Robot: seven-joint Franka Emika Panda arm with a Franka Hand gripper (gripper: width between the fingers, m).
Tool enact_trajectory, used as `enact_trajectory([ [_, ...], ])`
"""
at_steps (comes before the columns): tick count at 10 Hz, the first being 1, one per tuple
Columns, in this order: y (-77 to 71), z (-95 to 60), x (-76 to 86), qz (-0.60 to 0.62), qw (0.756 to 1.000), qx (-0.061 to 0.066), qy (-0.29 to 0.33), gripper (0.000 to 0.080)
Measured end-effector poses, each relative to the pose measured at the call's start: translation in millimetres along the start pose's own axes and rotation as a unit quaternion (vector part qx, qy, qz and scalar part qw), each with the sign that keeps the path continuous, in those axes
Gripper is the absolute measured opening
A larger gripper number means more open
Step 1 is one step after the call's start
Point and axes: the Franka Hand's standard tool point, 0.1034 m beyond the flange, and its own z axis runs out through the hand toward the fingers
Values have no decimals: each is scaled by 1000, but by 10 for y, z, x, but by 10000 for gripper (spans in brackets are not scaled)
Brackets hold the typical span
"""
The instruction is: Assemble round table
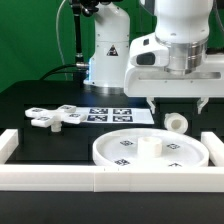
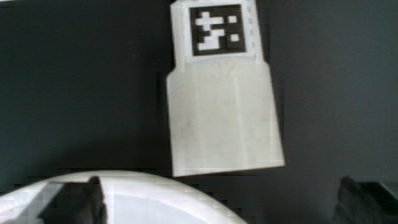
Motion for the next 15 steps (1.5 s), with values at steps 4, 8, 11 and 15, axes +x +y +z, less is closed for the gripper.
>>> enact_trajectory([
  [4,-31,83,-81,10,991,-18,-133,649],
  [8,9,228,-64,12,968,-30,-250,649],
  [11,10,380,-66,5,955,-33,-294,649],
  [15,-34,480,-56,-11,961,-29,-274,649],
])
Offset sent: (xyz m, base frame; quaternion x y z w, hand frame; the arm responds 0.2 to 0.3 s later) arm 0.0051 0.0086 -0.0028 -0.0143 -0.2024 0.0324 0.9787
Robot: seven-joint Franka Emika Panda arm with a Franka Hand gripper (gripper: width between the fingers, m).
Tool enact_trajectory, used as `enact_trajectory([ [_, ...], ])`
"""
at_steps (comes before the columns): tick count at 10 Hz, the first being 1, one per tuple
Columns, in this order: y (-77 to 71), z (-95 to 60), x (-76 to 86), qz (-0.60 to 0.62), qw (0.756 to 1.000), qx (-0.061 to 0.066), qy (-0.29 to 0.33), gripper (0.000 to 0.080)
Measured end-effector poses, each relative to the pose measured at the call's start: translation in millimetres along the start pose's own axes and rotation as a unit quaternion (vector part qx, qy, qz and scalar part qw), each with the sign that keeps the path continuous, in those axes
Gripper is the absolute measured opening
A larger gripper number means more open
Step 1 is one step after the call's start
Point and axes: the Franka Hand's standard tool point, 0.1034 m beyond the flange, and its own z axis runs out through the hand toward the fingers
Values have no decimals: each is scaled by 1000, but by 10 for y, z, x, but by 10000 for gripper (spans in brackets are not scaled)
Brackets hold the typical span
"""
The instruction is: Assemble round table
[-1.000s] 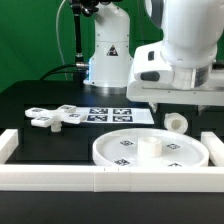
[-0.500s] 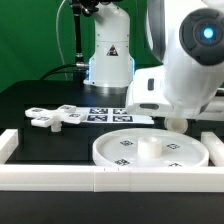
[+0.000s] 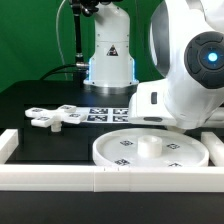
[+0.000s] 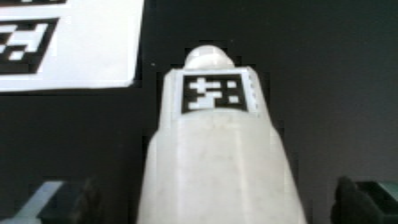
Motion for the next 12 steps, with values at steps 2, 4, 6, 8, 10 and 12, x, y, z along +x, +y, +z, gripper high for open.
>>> enact_trajectory([
  [2,-17,8,14,-3,1000,-2,4,404],
  [4,-13,3,18,-13,1000,-1,5,406],
  [6,-7,-22,7,-14,1000,-1,6,406],
  [8,27,-182,-153,-22,1000,-4,-2,406],
  [10,156,-470,-375,-41,999,1,-12,406],
  [12,238,-658,-402,-58,998,9,-6,406],
])
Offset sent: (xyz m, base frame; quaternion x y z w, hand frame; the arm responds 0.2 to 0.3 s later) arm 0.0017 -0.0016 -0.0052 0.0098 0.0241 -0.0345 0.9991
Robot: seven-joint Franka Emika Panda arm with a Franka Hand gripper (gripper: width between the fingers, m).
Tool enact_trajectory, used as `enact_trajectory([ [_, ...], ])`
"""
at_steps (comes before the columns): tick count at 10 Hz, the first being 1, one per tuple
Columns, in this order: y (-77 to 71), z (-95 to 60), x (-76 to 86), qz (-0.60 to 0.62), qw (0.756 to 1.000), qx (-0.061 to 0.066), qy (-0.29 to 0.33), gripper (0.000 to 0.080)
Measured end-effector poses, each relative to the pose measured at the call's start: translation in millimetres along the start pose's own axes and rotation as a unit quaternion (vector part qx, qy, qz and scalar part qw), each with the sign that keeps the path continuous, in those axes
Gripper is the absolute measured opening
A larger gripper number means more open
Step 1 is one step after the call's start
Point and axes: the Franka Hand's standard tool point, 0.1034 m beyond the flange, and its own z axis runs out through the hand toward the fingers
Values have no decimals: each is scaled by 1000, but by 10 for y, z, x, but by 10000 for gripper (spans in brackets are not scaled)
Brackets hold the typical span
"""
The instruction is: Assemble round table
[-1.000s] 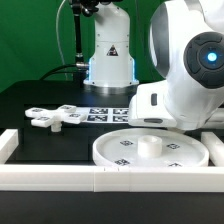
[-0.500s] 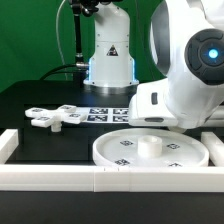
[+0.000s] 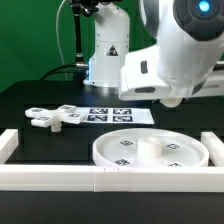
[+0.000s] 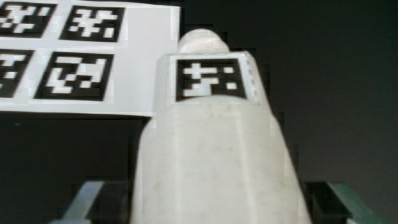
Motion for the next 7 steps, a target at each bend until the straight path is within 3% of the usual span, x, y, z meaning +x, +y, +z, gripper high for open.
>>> enact_trajectory([
  [4,-3,-82,161,-12,998,-1,55,407],
  [5,42,-218,230,-29,994,-3,107,407],
  [7,41,-453,119,-43,988,-6,147,407],
])
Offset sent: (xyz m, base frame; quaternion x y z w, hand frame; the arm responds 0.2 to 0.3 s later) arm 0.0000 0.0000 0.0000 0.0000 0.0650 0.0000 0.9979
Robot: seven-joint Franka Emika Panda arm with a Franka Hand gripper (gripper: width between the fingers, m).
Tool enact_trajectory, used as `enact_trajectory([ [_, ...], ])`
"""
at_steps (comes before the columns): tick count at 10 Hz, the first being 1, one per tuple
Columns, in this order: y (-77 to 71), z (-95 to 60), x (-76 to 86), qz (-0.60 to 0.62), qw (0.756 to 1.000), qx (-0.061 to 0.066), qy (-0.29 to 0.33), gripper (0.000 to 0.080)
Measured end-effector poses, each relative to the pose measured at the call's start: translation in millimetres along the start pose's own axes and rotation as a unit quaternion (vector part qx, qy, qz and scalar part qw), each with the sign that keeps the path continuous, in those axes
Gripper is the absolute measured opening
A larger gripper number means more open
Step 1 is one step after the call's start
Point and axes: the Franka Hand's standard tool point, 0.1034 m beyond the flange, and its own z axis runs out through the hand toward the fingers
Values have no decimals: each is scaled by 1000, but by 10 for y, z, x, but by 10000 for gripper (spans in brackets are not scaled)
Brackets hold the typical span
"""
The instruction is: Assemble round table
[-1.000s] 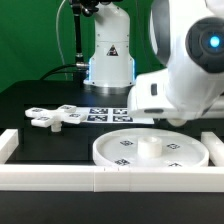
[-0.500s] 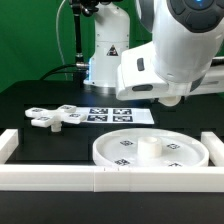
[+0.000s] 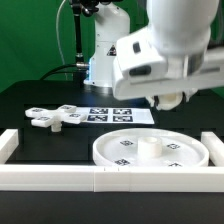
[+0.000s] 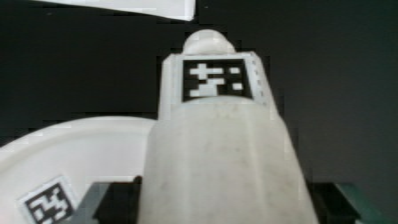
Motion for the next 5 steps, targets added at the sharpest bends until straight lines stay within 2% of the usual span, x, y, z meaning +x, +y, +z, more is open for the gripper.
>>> enact_trajectory([
  [2,14,-103,138,1,997,-6,81,407],
  [4,38,-84,102,3,992,-12,127,407],
  [5,51,-131,175,2,987,-17,162,407],
])
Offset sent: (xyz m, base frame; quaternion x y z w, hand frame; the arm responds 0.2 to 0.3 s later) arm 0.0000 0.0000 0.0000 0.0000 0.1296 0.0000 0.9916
